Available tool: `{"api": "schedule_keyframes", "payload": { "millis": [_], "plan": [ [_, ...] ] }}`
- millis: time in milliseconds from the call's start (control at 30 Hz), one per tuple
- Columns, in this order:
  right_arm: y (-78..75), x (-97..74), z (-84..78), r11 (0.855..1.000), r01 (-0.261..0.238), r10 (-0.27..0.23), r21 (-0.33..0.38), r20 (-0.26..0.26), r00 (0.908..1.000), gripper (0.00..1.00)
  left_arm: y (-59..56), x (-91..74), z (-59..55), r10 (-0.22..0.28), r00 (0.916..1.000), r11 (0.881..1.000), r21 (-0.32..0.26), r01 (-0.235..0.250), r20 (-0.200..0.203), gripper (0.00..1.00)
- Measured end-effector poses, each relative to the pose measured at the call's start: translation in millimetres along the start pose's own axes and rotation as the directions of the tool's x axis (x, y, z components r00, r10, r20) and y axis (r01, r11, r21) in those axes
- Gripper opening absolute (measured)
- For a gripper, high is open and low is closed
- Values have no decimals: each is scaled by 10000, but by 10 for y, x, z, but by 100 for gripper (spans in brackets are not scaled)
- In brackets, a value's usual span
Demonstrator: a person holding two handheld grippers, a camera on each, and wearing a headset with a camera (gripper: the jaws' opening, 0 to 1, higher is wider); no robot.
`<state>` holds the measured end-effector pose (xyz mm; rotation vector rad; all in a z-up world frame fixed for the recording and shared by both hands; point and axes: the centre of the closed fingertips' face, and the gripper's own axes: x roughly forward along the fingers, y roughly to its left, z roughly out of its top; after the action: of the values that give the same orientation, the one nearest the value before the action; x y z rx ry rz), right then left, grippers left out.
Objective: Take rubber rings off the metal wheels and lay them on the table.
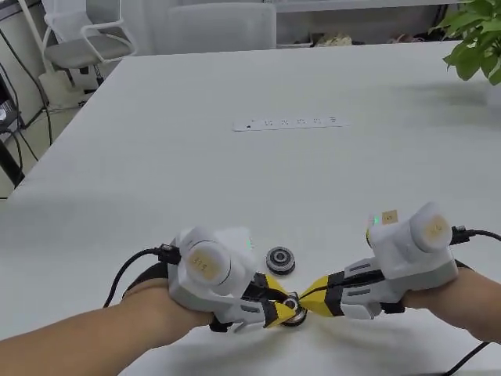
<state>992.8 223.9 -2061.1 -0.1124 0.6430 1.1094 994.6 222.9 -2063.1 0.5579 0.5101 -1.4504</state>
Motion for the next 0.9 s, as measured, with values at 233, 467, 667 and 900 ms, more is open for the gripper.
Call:
{"api": "schedule_keyframes", "payload": {
  "millis": [233,467,667,900],
  "plan": [
    [55,31,43,9996,-194,196,-223,116,9997,0,0,-1,-1,-5,10000,10000,-12,5,-3,7],
    [100,49,94,9975,-366,382,-602,265,9989,0,4,3,6,43,10000,10000,-34,-42,49,7],
    [61,26,56,9982,-241,253,-541,214,9994,0,1,4,10,42,9998,10000,-39,-41,186,7],
    [13,-11,48,9995,-93,103,-310,326,9994,0,-4,10,19,-2,9999,10000,33,1,165,8]
  ]
}}
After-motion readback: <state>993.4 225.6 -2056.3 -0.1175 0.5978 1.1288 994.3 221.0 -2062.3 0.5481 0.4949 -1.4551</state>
